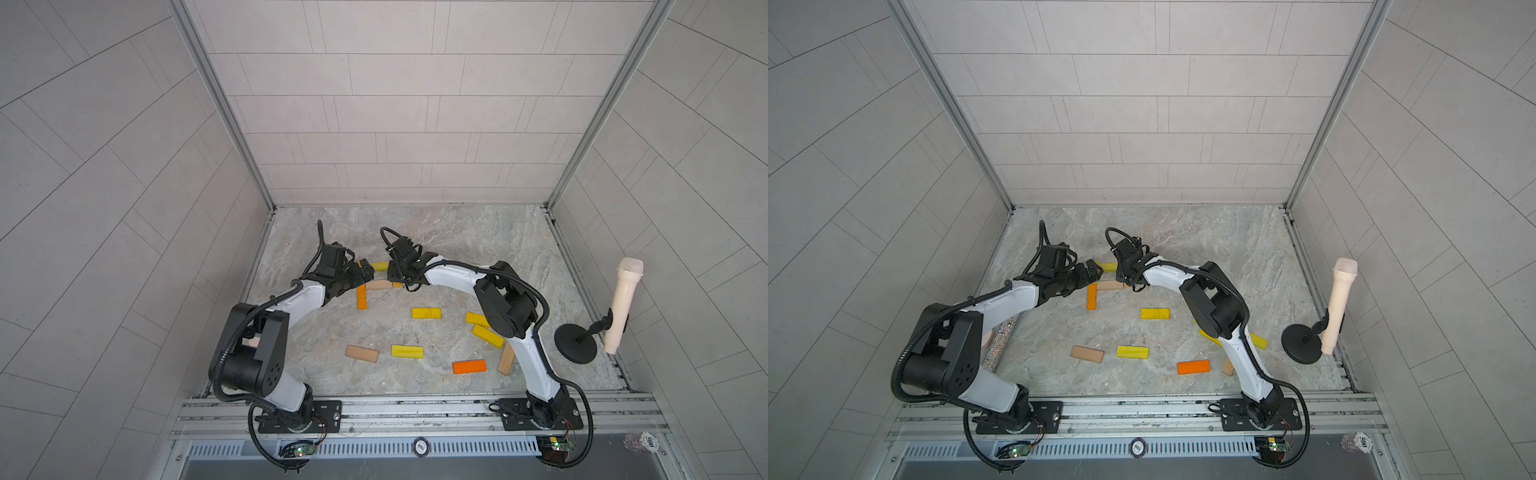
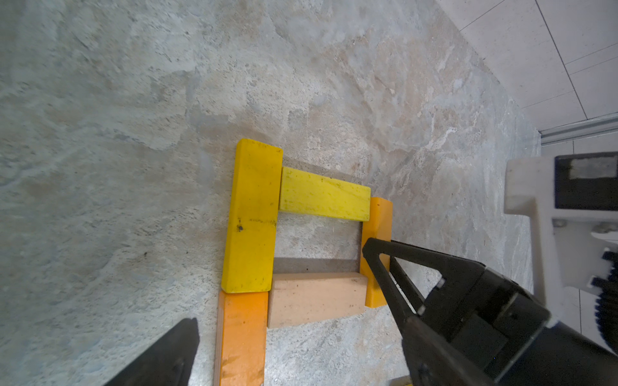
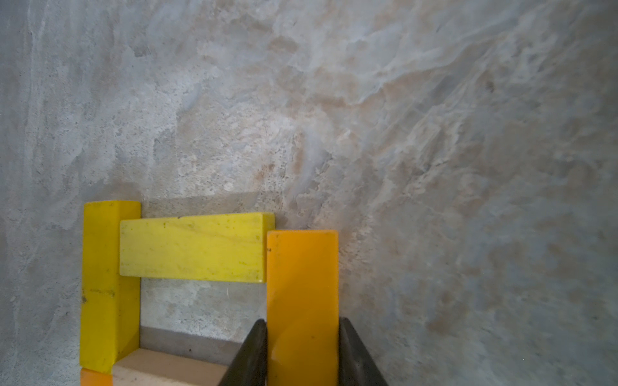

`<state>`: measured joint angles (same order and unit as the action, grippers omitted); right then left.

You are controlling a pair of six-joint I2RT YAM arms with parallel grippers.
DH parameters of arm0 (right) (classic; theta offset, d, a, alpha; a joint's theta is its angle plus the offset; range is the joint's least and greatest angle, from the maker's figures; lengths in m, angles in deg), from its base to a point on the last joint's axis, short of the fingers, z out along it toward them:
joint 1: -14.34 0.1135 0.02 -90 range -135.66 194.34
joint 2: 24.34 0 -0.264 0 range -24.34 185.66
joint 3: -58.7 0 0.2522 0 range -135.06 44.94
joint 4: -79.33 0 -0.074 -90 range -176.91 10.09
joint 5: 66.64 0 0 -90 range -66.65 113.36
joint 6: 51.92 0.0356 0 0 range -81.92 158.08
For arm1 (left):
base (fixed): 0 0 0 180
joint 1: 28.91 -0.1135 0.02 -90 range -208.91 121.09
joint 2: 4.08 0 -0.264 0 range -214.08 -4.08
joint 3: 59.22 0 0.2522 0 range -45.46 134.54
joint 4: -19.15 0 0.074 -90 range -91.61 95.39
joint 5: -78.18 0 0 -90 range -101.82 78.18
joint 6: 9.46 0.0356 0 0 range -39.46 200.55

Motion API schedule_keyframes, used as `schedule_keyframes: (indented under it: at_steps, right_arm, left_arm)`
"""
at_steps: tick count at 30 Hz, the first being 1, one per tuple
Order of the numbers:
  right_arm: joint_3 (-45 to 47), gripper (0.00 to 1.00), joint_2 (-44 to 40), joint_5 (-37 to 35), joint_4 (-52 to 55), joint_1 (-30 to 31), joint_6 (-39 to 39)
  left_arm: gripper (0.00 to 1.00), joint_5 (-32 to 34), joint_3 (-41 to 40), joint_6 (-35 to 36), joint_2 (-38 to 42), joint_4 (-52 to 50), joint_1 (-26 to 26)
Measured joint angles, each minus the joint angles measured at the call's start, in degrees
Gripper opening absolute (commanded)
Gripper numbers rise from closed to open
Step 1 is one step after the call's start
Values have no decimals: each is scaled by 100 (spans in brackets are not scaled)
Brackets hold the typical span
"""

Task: Assemble the number 8 with building blocks
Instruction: Assemble the building block at the center of the board.

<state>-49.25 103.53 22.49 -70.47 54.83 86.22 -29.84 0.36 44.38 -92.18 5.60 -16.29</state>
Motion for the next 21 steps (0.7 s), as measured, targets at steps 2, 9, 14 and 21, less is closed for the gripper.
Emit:
schedule_keyframes:
  at_steps: [2, 9, 14, 21]
  right_arm:
    - [0, 39, 0, 13, 2, 0, 11]
    - [0, 46, 0, 55, -50, 2, 9]
    - [2, 46, -2, 59, -81, 2, -35]
    - [540, 48, -450, 63, -210, 2, -291]
  left_arm:
    - [100, 0, 0, 4, 0, 0, 0]
    - [100, 2, -57, 68, 48, -4, 0]
    - [100, 2, -249, 149, 295, -85, 0]
    - [100, 20, -732, 216, 1115, -415, 28]
